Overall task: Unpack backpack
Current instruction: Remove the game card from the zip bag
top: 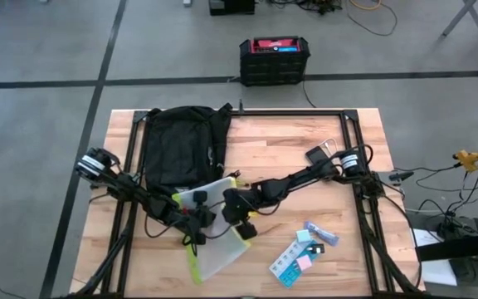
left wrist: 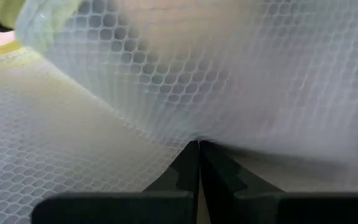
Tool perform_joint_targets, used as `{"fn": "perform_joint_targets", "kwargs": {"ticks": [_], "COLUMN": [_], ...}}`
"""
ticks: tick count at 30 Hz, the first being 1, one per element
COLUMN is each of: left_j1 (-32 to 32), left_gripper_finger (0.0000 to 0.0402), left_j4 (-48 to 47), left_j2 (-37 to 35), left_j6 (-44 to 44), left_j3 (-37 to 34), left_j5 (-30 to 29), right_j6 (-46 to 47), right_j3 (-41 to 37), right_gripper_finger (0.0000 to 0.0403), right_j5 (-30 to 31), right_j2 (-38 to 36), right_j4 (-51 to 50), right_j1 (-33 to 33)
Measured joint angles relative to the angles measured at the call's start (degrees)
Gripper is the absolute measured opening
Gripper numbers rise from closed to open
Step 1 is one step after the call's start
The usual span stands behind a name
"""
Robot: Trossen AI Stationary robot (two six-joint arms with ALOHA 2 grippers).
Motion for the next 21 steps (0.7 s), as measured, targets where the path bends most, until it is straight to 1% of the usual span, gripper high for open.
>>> {"fn": "perform_joint_targets", "kwargs": {"ticks": [2,4,7,9,11,15,17,21], "left_j1": [0.0,0.0,0.0,0.1,0.1,0.1,0.1,0.1], "left_gripper_finger": [0.0000,0.0000,0.0000,0.0000,0.0000,0.0000,0.0000,0.0000], "left_j4": [-0.3,-0.3,0.0,0.1,0.1,0.1,0.0,0.0], "left_j2": [-0.2,-0.3,-0.4,-0.4,-0.4,-0.5,-0.5,-0.6], "left_j6": [1.2,2.6,3.3,3.4,3.5,3.6,3.6,3.3], "left_j3": [0.4,0.5,0.5,0.5,0.5,0.5,0.5,0.5], "left_j5": [-0.6,-1.1,-2.4,-3.4,-4.2,-4.3,-4.4,-4.5], "right_j6": [5.3,9.0,12.8,15.8,18.9,22.7,23.1,22.5], "right_j3": [-0.1,-0.1,-0.2,-0.2,-0.2,1.3,2.9,6.2], "right_gripper_finger": [0.0279,0.0264,0.0254,0.0254,0.0261,0.0284,0.0299,0.0333], "right_j5": [2.8,7.8,16.8,21.4,23.2,24.1,25.8,25.7], "right_j2": [0.0,0.1,0.2,0.3,0.4,0.5,0.4,-0.1], "right_j4": [1.6,2.8,3.6,4.4,5.3,5.9,5.1,1.1], "right_j1": [1.0,2.4,4.9,6.2,7.2,8.5,8.7,8.6]}}
